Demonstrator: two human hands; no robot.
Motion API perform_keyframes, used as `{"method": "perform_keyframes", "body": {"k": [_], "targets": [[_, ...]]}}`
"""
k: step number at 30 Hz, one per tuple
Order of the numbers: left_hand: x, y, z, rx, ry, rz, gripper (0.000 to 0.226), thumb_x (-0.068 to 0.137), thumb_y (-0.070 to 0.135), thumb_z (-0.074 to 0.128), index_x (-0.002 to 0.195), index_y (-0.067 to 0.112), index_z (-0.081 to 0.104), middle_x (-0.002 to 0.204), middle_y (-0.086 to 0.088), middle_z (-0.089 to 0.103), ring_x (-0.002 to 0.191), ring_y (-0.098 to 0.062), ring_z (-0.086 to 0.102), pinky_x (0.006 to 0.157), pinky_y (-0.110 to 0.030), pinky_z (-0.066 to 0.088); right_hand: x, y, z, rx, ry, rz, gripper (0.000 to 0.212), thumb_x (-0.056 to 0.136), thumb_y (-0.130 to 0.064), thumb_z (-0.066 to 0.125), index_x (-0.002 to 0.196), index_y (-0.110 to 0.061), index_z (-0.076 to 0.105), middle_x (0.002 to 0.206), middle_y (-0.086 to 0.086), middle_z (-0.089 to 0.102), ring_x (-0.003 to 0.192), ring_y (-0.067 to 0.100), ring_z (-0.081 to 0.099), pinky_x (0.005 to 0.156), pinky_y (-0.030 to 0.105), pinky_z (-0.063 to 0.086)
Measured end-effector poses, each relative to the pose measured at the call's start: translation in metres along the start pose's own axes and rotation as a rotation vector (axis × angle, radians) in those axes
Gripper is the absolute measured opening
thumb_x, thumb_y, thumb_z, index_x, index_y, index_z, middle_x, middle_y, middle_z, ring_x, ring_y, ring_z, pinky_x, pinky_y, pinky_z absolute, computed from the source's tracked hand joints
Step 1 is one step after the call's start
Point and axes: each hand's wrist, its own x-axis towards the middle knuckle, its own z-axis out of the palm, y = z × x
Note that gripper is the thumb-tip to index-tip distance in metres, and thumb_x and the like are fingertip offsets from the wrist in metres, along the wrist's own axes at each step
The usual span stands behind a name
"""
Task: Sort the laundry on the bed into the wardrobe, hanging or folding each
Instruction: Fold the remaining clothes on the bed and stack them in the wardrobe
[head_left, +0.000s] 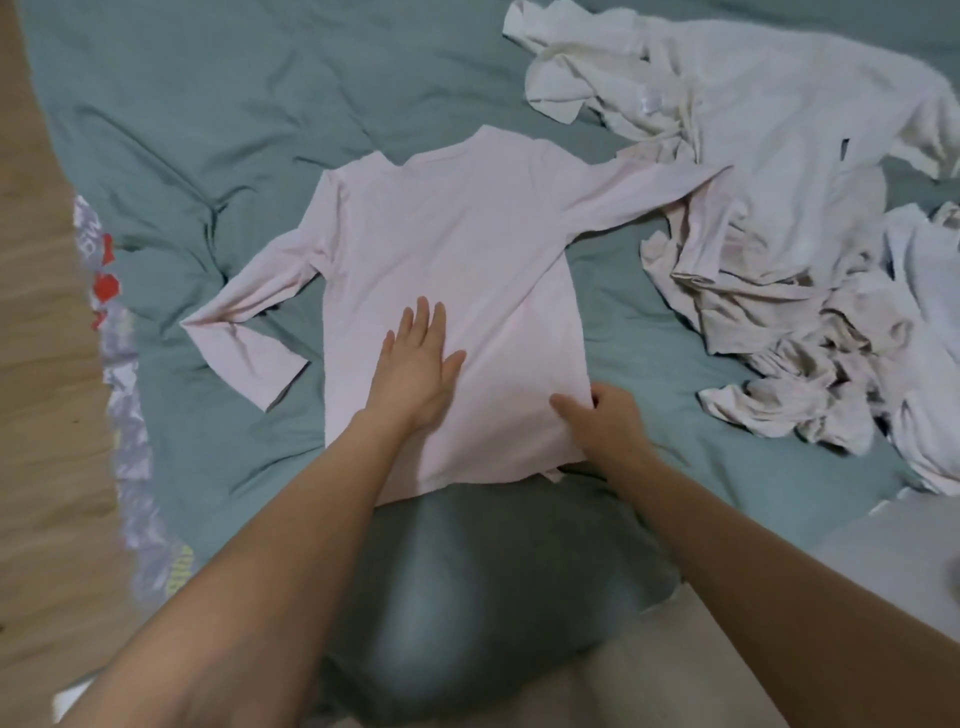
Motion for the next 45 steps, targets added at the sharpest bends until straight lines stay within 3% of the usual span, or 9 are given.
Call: {"method": "perform_keyframes", "body": {"k": [6,11,14,17,27,31,34,40,45], "targets": [[-0.001,0.009,-0.001,0.028,-0.075,-0.061,0.071,0.102,0.050,0.023,0.153,0.014,-0.009,0.160,-0.006,-0.016,0.148,-0.025,-0.012,0.120,-0.043,-0.001,-0.022,0.010,-0.019,0.129,0.111,0.071,0.020,0.086,-0.010,0.064,0.096,0.006,0.067,0.087,0.021,0.065,0.073,0.022,0.055,0.063,0.035,0.046],[-0.003,0.011,0.000,0.055,-0.100,-0.086,0.073,0.101,0.051,0.025,0.153,0.015,-0.011,0.160,-0.006,-0.019,0.147,-0.026,-0.014,0.120,-0.046,-0.001,-0.003,0.032,-0.018,-0.335,0.026,0.255,0.026,0.079,-0.013,0.060,0.100,0.002,0.064,0.100,0.016,0.066,0.094,0.033,0.064,0.073,0.034,0.050],[-0.005,0.010,-0.004,0.086,-0.079,-0.065,0.071,0.102,0.049,0.026,0.154,0.015,-0.008,0.160,-0.008,-0.016,0.148,-0.027,-0.012,0.120,-0.047,0.000,0.009,0.020,-0.021,-0.537,0.121,0.062,0.025,0.085,-0.022,0.057,0.102,-0.003,0.059,0.105,0.015,0.061,0.102,0.034,0.057,0.078,0.035,0.043],[0.004,0.011,-0.014,0.102,0.008,0.022,0.067,0.103,0.044,0.027,0.154,0.015,-0.002,0.161,-0.008,-0.010,0.148,-0.027,-0.008,0.120,-0.044,0.001,0.039,-0.010,-0.018,-0.300,0.252,-0.219,0.020,0.091,-0.021,0.055,0.097,-0.002,0.056,0.101,0.017,0.059,0.098,0.034,0.053,0.080,0.038,0.039],[0.063,0.029,-0.014,0.261,-0.007,0.053,0.063,0.103,0.039,0.026,0.154,0.015,-0.001,0.162,-0.004,-0.008,0.148,-0.026,-0.009,0.120,-0.046,-0.001,0.108,-0.039,-0.026,-0.452,0.281,-0.022,0.019,0.083,-0.005,0.051,0.099,-0.005,0.062,0.107,0.016,0.063,0.102,0.034,0.059,0.082,0.035,0.046],[0.087,0.039,-0.034,0.222,0.114,0.045,0.058,0.103,0.032,0.032,0.153,0.012,0.011,0.162,-0.008,0.003,0.148,-0.030,0.002,0.118,-0.044,0.007,0.125,-0.055,-0.061,-0.504,0.415,-0.408,0.013,0.086,-0.006,0.054,0.097,-0.003,0.059,0.101,0.017,0.060,0.098,0.035,0.054,0.079,0.038,0.042],[0.112,0.056,-0.054,0.126,0.228,0.152,0.049,0.101,0.026,0.037,0.148,0.013,0.029,0.160,-0.006,0.017,0.139,-0.030,0.027,0.108,-0.040,0.029,0.157,-0.080,-0.075,-0.654,0.357,-0.702,0.022,0.085,-0.009,0.055,0.106,-0.001,0.057,0.110,0.019,0.056,0.104,0.036,0.049,0.086,0.041,0.038],[0.183,0.085,-0.079,-0.065,0.266,0.242,0.044,0.102,0.019,0.034,0.146,0.023,0.035,0.159,0.008,0.022,0.138,-0.019,0.034,0.098,-0.038,0.043,0.229,-0.128,-0.086,-0.852,0.065,-0.729,0.039,0.093,-0.029,0.049,0.122,-0.005,0.054,0.123,0.016,0.056,0.122,0.033,0.045,0.106,0.036,0.022],[0.235,0.098,-0.097,0.056,0.097,0.247,0.030,0.098,0.018,0.042,0.125,0.017,0.056,0.128,-0.004,0.053,0.116,-0.028,0.052,0.083,-0.036,0.046,0.246,-0.144,-0.095,-0.701,-0.096,-0.698,0.016,0.095,-0.023,0.049,0.101,-0.009,0.056,0.100,0.009,0.062,0.095,0.029,0.054,0.071,0.032,0.032]]}}
